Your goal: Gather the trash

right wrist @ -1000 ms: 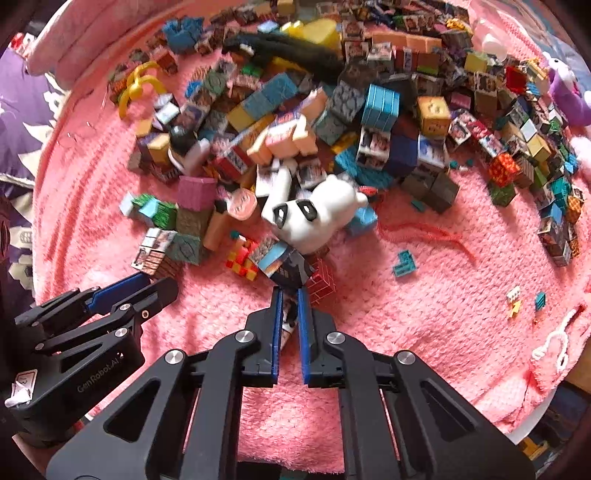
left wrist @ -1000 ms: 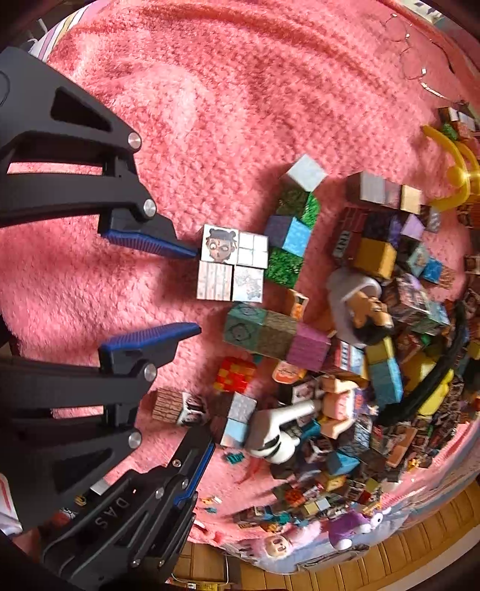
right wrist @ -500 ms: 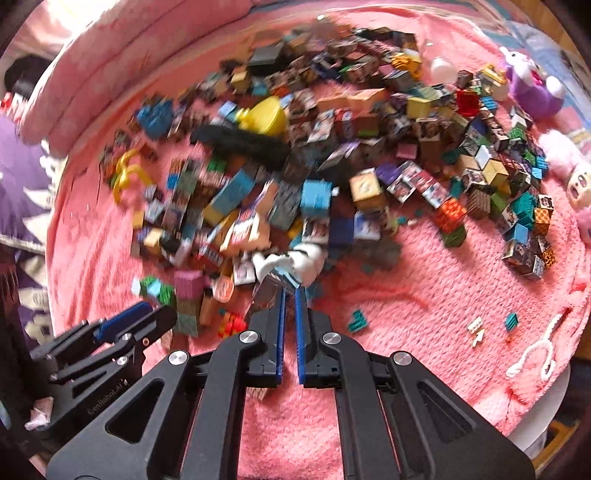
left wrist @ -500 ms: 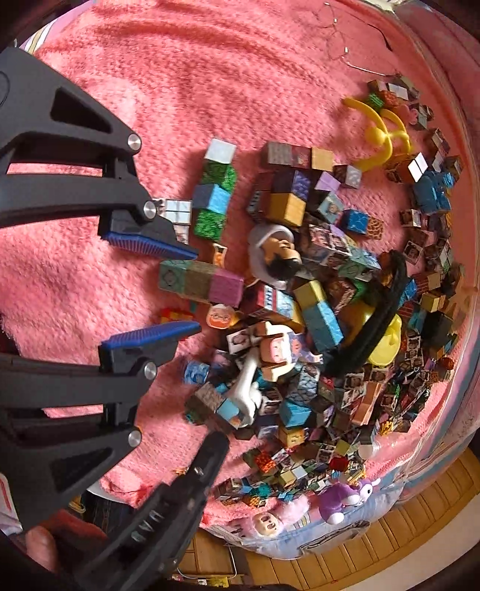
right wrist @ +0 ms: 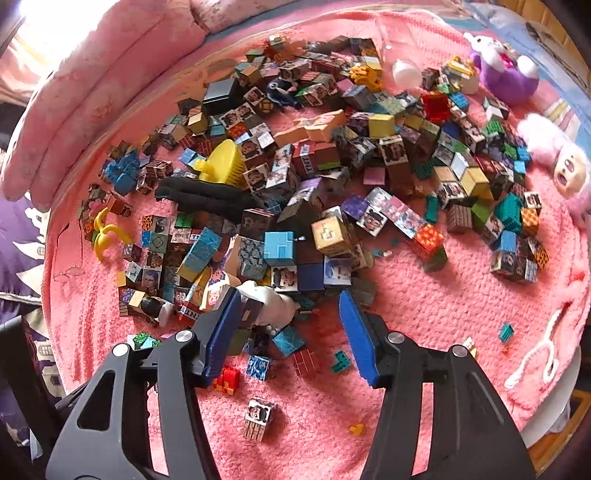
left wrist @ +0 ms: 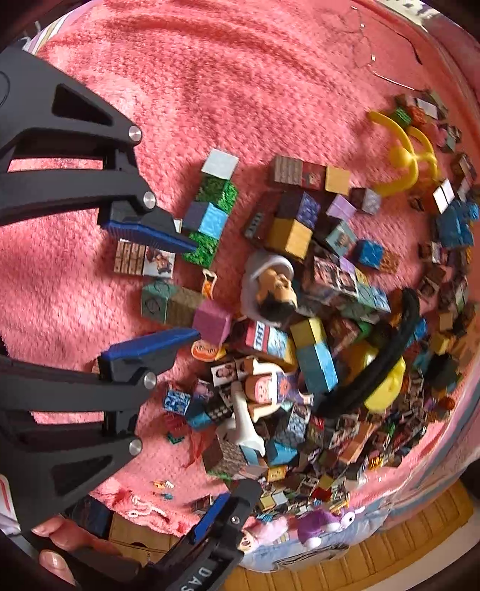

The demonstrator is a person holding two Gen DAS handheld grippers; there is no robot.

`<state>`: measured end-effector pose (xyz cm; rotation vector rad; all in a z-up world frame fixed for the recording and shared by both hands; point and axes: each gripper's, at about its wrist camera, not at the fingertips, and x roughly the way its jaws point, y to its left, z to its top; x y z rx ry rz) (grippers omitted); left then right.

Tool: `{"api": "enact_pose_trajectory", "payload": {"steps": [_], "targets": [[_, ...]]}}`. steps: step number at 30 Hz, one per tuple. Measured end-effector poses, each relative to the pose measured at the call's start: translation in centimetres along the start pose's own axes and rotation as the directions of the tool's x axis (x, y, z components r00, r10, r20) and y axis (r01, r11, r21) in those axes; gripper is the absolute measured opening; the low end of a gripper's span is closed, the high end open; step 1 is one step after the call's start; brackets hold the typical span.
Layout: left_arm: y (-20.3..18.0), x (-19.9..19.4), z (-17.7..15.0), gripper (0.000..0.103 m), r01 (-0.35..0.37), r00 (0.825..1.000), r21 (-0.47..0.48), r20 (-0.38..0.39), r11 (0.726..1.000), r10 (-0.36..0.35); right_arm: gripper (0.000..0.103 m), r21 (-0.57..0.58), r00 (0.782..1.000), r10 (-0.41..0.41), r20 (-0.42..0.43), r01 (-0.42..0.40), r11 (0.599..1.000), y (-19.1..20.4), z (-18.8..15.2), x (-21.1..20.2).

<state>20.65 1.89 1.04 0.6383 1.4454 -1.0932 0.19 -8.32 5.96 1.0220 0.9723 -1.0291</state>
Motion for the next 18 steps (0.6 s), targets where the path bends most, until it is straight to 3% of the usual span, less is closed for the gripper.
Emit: {"api": "enact_pose_trajectory", "payload": {"steps": [7,10,15,18], "targets": [[1.2,0.7,-0.7,0.043,-0.021,0.999,-0.033,-0.028,0.999,0.02,0.062,-0.126,0.997,0.069,-0.037,-0.073,0.989,3.0,-0.6,0.9],[1.7,0.7,-0.9,0.048,-0.027,0.999,-0.046,-0.032,0.999,0.026,0.062,-0.199,0.998,0.028,-0.058,-0.039,0.979,4.5,-1.4,1.6],[2.6,0.8,-1.4,0.05,-0.021,0.999,-0.071,-0.045,0.997,0.018,0.062,-0.179,0.994,-0.023,-0.107,0.004,0.984,3.8,-2.2,2.9],[2.1,0.9,-1.7,0.053,-0.029,0.998,-0.04,-0.053,0.999,0.027,0.064,-0.173,0.994,-0.011,-0.112,-0.009,0.985,3.3,-2.9,3.0]]}}
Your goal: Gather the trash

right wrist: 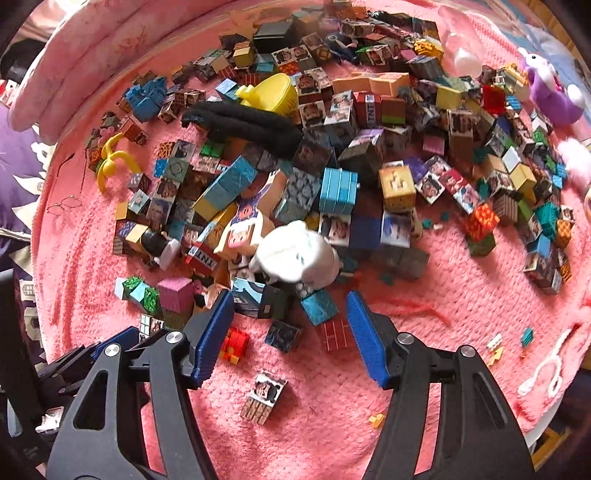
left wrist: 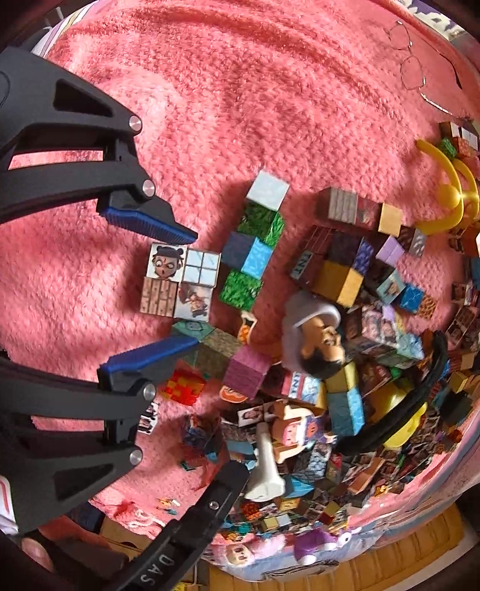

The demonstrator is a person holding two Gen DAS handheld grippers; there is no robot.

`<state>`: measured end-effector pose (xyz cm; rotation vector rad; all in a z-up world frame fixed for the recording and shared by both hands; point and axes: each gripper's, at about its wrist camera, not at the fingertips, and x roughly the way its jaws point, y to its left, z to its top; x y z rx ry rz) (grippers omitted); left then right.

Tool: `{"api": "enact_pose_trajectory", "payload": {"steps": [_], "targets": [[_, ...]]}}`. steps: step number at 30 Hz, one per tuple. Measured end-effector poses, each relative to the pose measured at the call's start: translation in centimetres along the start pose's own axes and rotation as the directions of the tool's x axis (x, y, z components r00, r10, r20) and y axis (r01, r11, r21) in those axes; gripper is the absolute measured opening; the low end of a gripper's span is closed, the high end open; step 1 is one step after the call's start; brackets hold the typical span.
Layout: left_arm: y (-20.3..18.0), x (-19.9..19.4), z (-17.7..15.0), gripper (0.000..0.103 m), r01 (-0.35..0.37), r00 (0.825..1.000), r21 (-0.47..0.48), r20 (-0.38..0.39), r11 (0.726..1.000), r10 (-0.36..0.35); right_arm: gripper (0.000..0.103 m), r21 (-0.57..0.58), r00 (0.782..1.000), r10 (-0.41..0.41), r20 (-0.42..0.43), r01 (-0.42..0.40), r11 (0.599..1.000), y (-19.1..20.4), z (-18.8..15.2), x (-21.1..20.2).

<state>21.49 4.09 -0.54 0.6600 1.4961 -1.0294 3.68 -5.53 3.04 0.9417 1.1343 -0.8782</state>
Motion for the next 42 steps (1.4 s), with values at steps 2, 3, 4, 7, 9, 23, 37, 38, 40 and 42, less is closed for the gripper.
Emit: {"api": "enact_pose_trajectory", "payload": {"steps": [2,3,4,7,9,23,37,38,40,42], "targets": [[-0.3,0.3,-0.3,0.056,-0.002,1.0,0.015,-0.015,1.0,0.002,0.066,-0.017,1.0,-0.006,-0.001,0.006,1.0,0.2,-0.3,0.0],[-0.4,0.4,-0.4,0.056,-0.005,1.0,0.02,-0.02,1.0,0.005,0.066,-0.028,1.0,-0.007,-0.002,0.006,1.0,0.4,-0.5,0.0],[-0.4,0.4,-0.5,0.057,-0.005,1.0,0.025,-0.022,1.0,0.006,0.066,-0.039,1.0,-0.009,0.0,0.009,0.999,0.5,-0.6,0.0],[-0.5,0.5,-0.7,0.058,-0.009,1.0,0.033,-0.03,0.999,0.01,0.066,-0.06,1.0,-0.01,-0.001,0.01,0.998,0.8,-0.8,0.0],[-0.6,0.5,-0.7,0.059,-0.014,0.999,0.038,-0.034,0.999,0.015,0.067,-0.066,1.0,-0.006,-0.006,0.006,0.998,0.9,-0.9,0.0],[-1.6,2.4,-0.8,0.062,-0.009,0.997,0.041,-0.07,0.999,0.012,0.066,-0.118,0.999,0.015,-0.029,-0.018,0.993,2.2,-0.4,1.3],[-0.5,3.9,-0.6,0.069,0.021,0.997,0.047,-0.079,0.999,-0.017,0.066,-0.167,0.995,0.01,-0.095,-0.026,0.986,4.2,-0.3,3.9],[-0.5,4.1,-0.5,0.07,0.023,0.997,0.049,-0.081,0.998,-0.019,0.066,-0.172,0.995,0.004,-0.102,-0.021,0.985,4.4,-0.4,4.1],[-0.7,4.3,-0.5,0.072,0.022,0.996,0.06,-0.083,0.998,-0.017,0.066,-0.176,0.993,0.0,-0.116,-0.021,0.984,4.4,-0.5,4.5],[-0.9,4.4,-0.5,0.072,0.02,0.996,0.061,-0.083,0.998,-0.015,0.064,-0.167,0.993,0.006,-0.118,-0.026,0.986,4.2,-0.6,4.5]]}}
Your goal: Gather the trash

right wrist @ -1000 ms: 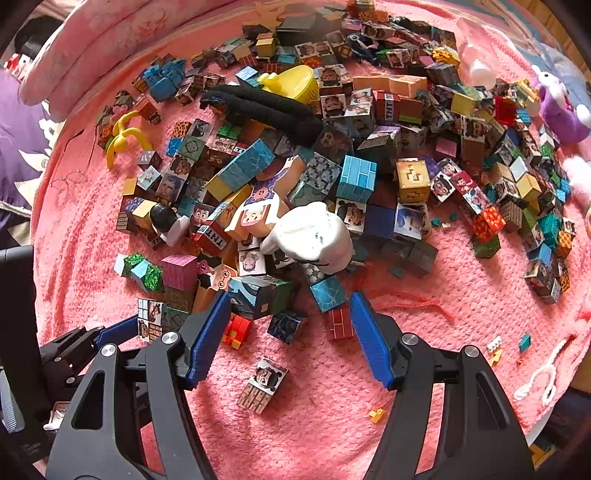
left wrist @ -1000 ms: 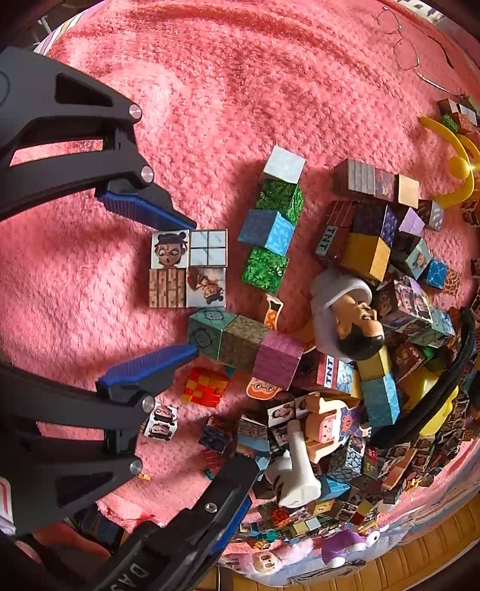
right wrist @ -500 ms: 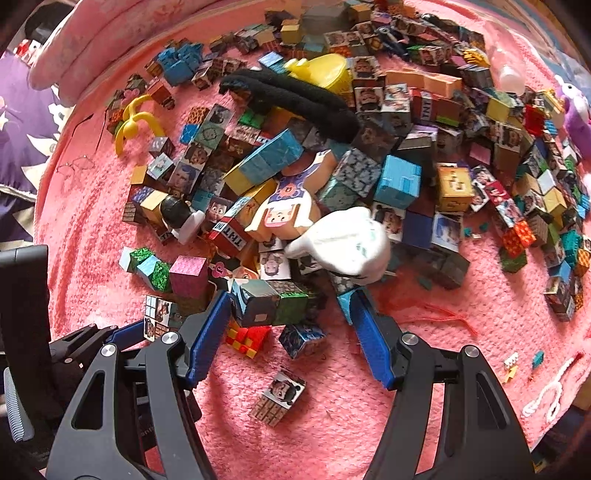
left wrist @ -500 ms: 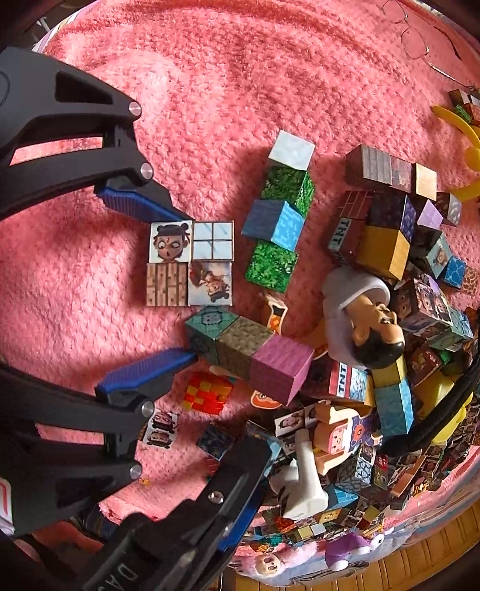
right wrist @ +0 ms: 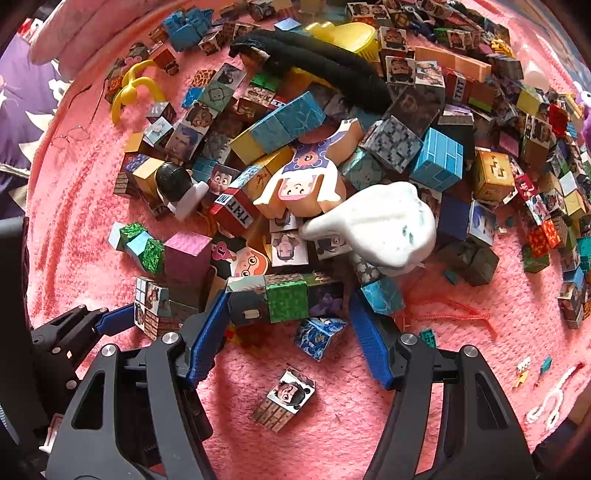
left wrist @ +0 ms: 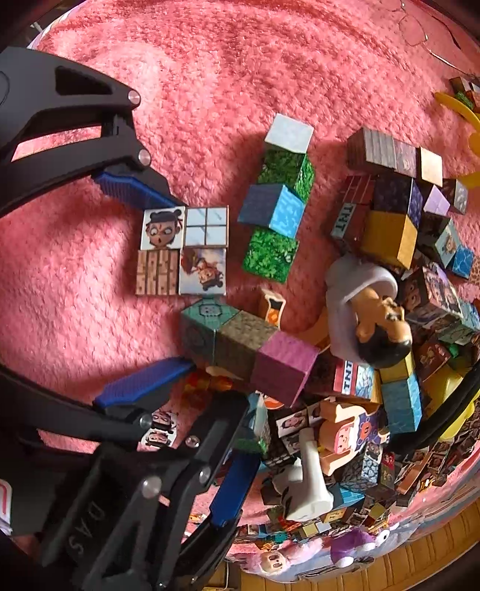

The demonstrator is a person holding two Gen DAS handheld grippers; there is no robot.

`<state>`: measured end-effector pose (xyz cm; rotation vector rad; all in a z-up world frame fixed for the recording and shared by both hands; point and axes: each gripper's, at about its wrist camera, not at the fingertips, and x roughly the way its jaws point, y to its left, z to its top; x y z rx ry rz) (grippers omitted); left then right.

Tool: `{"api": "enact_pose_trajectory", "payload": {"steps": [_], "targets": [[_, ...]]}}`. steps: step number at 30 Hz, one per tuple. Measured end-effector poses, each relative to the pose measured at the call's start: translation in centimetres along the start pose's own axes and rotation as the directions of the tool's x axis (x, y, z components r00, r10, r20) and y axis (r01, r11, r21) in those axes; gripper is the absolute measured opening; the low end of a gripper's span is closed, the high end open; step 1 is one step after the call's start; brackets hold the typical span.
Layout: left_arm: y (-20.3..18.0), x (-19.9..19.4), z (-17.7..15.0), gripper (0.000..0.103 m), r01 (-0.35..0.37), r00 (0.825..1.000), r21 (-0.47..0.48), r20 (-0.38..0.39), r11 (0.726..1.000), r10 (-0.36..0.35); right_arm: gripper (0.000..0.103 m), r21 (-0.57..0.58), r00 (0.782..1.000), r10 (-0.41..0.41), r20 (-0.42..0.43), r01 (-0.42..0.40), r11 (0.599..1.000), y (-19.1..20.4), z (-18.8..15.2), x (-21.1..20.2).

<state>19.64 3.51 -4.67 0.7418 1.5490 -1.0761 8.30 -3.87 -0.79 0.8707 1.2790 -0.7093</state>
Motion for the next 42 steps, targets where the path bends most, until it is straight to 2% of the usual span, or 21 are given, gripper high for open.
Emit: {"api": "enact_pose_trajectory", "payload": {"steps": [1,5,12,18,23,32,42], "targets": [[0.0,0.0,0.0,0.072,0.002,1.0,-0.003,0.001,1.0,-0.002,0.061,0.005,1.0,0.004,0.002,-0.004,1.0,-0.1,0.0,-0.1],[-0.1,-0.3,0.1,0.072,0.006,1.0,-0.017,0.014,1.0,-0.005,0.061,0.024,1.0,0.021,0.015,-0.021,0.999,-0.9,0.0,-0.6],[0.5,-2.0,0.2,0.059,0.028,0.996,-0.054,0.08,0.998,-0.024,0.061,0.065,0.996,0.037,0.083,-0.042,0.997,-1.9,0.2,-2.6],[-0.2,-3.7,0.1,0.059,0.048,0.99,-0.044,0.134,0.998,-0.041,0.062,0.139,0.994,0.028,0.101,-0.042,0.989,-3.5,-0.4,-3.7],[-1.6,-4.0,-0.1,0.059,0.057,0.989,-0.006,0.139,0.998,-0.055,0.062,0.217,0.99,-0.017,0.141,-0.014,0.976,-5.3,-1.1,-5.0],[-3.2,-3.9,-1.0,0.059,0.115,0.986,0.039,0.115,0.993,-0.119,0.062,0.338,0.989,-0.086,0.12,0.041,0.94,-8.1,-3.2,-5.5],[-4.2,-3.3,-2.8,0.059,0.138,0.987,0.111,0.066,0.984,-0.145,0.062,0.332,0.989,-0.098,0.107,0.058,0.941,-7.7,-4.4,-5.4]]}}
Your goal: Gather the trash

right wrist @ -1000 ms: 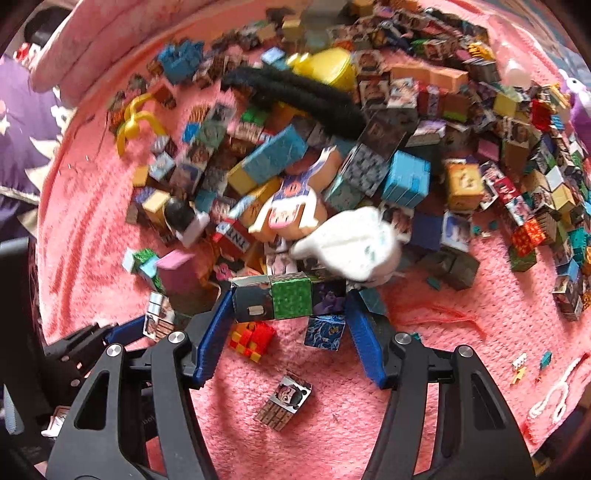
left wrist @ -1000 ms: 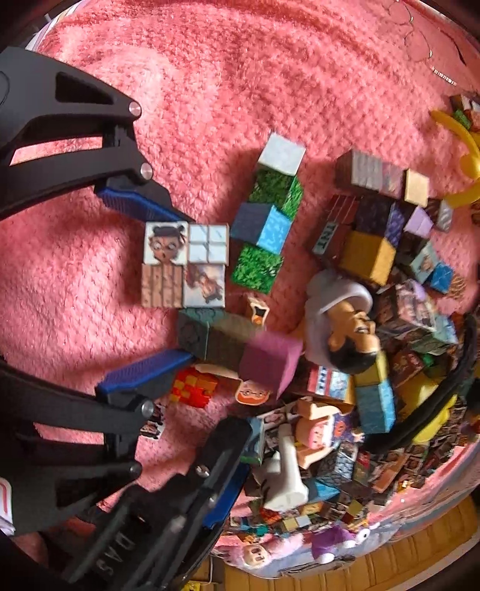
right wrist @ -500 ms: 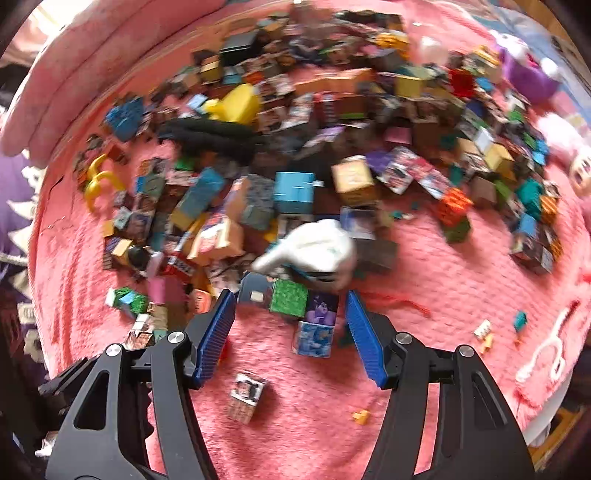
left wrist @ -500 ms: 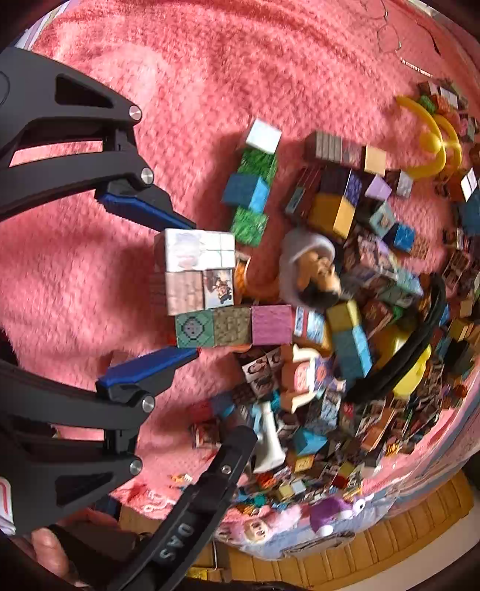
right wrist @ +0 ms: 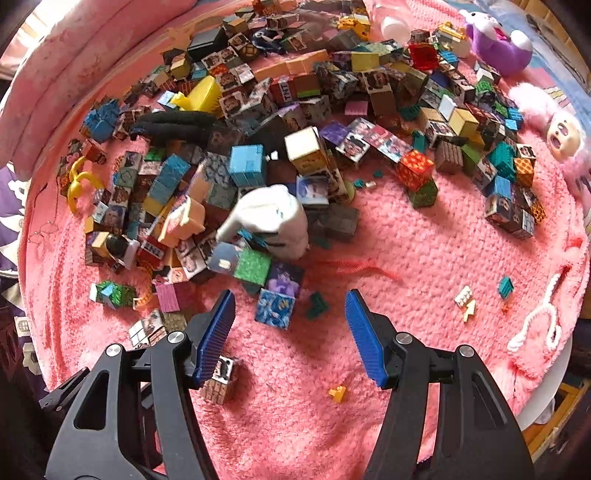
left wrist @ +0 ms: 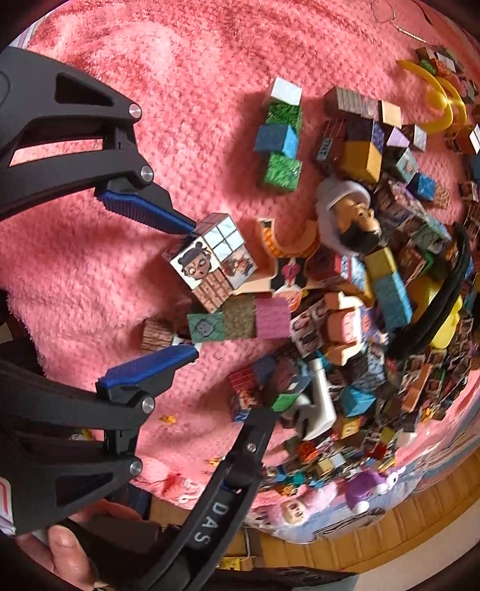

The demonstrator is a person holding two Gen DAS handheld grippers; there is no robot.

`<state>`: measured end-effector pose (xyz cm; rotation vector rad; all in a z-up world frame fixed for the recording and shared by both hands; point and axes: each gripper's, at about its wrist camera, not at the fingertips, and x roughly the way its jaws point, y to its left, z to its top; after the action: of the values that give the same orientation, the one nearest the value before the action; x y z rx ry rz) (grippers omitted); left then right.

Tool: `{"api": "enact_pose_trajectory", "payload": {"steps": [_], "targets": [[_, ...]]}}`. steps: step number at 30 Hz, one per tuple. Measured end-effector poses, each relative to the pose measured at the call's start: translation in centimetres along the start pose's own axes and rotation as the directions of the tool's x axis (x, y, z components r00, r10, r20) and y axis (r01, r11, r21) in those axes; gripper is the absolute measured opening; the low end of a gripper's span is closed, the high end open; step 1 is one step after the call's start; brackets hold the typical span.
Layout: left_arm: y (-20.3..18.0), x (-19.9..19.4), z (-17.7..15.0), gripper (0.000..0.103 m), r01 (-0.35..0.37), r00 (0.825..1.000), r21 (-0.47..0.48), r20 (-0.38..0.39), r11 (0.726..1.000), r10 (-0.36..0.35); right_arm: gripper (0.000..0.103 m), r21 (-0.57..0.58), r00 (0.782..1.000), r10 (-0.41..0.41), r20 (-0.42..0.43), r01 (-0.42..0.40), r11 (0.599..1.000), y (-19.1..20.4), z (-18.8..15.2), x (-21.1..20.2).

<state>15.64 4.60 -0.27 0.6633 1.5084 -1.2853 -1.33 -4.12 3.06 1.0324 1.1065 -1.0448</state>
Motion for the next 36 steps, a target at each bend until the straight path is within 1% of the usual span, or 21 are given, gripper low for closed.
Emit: {"api": "enact_pose_trajectory", "payload": {"steps": [7,9,11,14,16,18,20,21,22,23,25,26,28,32,33,35,36], "targets": [[-0.1,-0.6,0.1,0.061,-0.033,0.999,-0.007,0.032,0.999,0.033,0.062,0.02,1.0,-0.007,-0.015,0.007,1.0,-0.9,-0.3,0.1],[-0.2,-0.7,0.4,0.061,-0.056,0.998,-0.004,0.04,0.998,0.057,0.062,0.015,1.0,0.002,-0.018,-0.001,1.0,-0.8,-0.2,0.1],[0.0,-0.7,0.5,0.061,-0.078,0.996,-0.011,0.036,0.997,0.078,0.062,0.006,0.999,0.029,-0.022,-0.029,1.0,-0.6,-0.1,0.1],[0.6,-0.5,0.4,0.061,-0.088,0.996,-0.023,0.025,0.996,0.088,0.062,-0.038,0.998,0.066,-0.021,-0.067,0.997,0.8,-0.1,0.1],[1.0,-0.4,0.2,0.061,-0.124,0.992,-0.014,0.01,0.992,0.124,0.062,-0.081,0.995,0.1,-0.021,-0.102,0.992,2.2,-0.1,0.1],[1.9,-0.1,-0.1,0.061,-0.121,0.993,-0.037,-0.01,0.992,0.121,0.061,-0.139,0.991,0.133,-0.028,-0.135,0.981,3.9,-0.2,0.1],[2.8,0.1,-0.4,0.064,-0.121,0.993,-0.064,-0.021,0.991,0.12,0.061,-0.193,0.989,0.145,-0.042,-0.15,0.97,5.5,-0.5,0.4],[3.2,0.1,-0.5,0.067,-0.125,0.992,-0.07,-0.024,0.99,0.123,0.06,-0.215,0.988,0.144,-0.057,-0.153,0.964,6.2,-0.7,0.7],[3.4,0.0,-0.5,0.068,-0.123,0.992,-0.074,-0.023,0.99,0.122,0.056,-0.23,0.988,0.135,-0.072,-0.148,0.962,6.5,-0.8,1.0],[3.6,0.0,-0.4,0.068,-0.119,0.993,-0.082,-0.019,0.989,0.118,0.049,-0.244,0.99,0.114,-0.088,-0.133,0.961,6.9,-0.9,1.5],[3.9,-0.1,-0.3,0.068,-0.116,0.993,-0.088,-0.013,0.989,0.115,0.041,-0.252,0.988,0.087,-0.131,-0.118,0.961,7.0,-1.1,2.7],[3.9,0.0,-0.3,0.067,-0.115,0.993,-0.088,-0.014,0.989,0.114,0.04,-0.244,0.985,0.091,-0.144,-0.124,0.962,6.9,-1.2,3.1],[4.0,0.1,-0.3,0.068,-0.111,0.994,-0.089,-0.016,0.99,0.11,0.04,-0.229,0.985,0.105,-0.14,-0.136,0.964,6.9,-1.1,3.3],[3.7,0.6,0.0,0.068,-0.107,0.994,-0.068,-0.016,0.992,0.106,0.04,-0.235,0.979,0.131,-0.158,-0.166,0.958,7.7,-0.8,3.7],[3.6,0.7,0.1,0.068,-0.107,0.994,-0.057,-0.018,0.993,0.107,0.04,-0.256,0.978,0.128,-0.165,-0.168,0.952,8.2,-0.9,3.9],[3.4,1.0,0.2,0.068,-0.114,0.993,-0.048,-0.023,0.992,0.113,0.04,-0.303,0.981,0.072,-0.18,-0.125,0.945,9.0,-1.2,4.7],[3.4,1.1,0.2,0.068,-0.113,0.993,-0.046,-0.027,0.993,0.112,0.04,-0.293,0.979,0.069,-0.191,-0.124,0.948,9.1,-1.2,5.2]]}}
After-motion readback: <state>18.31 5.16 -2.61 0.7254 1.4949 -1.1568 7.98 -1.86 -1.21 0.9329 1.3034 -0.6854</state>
